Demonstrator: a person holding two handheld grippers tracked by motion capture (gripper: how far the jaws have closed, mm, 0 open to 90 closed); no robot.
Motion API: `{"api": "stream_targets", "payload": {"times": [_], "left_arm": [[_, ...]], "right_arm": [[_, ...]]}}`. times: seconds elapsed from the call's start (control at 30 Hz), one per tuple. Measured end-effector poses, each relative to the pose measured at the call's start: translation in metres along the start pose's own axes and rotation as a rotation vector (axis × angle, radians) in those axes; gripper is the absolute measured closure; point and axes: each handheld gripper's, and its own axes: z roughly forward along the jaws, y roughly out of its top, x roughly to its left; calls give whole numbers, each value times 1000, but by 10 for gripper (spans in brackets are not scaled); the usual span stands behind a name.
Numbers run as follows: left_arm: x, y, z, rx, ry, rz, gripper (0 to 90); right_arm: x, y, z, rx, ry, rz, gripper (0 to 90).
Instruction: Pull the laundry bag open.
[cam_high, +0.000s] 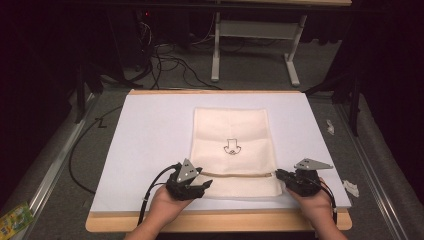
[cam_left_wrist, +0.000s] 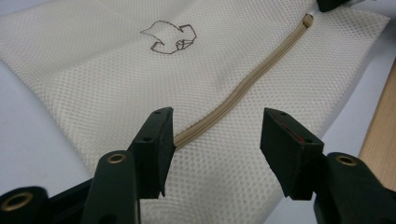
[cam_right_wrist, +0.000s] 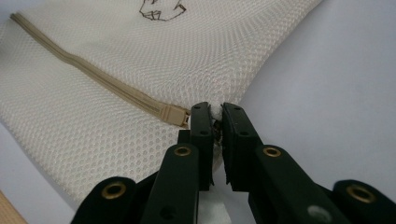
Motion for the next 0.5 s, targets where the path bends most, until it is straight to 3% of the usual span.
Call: {"api": "stream_targets", "payload": {"times": [0.1, 0.13, 0.2, 0.5], "left_arm": [[-3, 5, 9, -19, -33, -50, 451], [-3, 5, 9, -19, -33, -50, 451], [-10, 12, 21, -36, -77, -96, 449], [-37, 34, 58, -44, -158, -96, 468]], "right_arm": [[2, 1, -3, -15, -1, -12, 849], [2, 1, -3, -15, -1, -12, 849], [3, 2, -6, -27, 1, -12, 849], [6, 2, -7, -48, -3, -24, 849]]}}
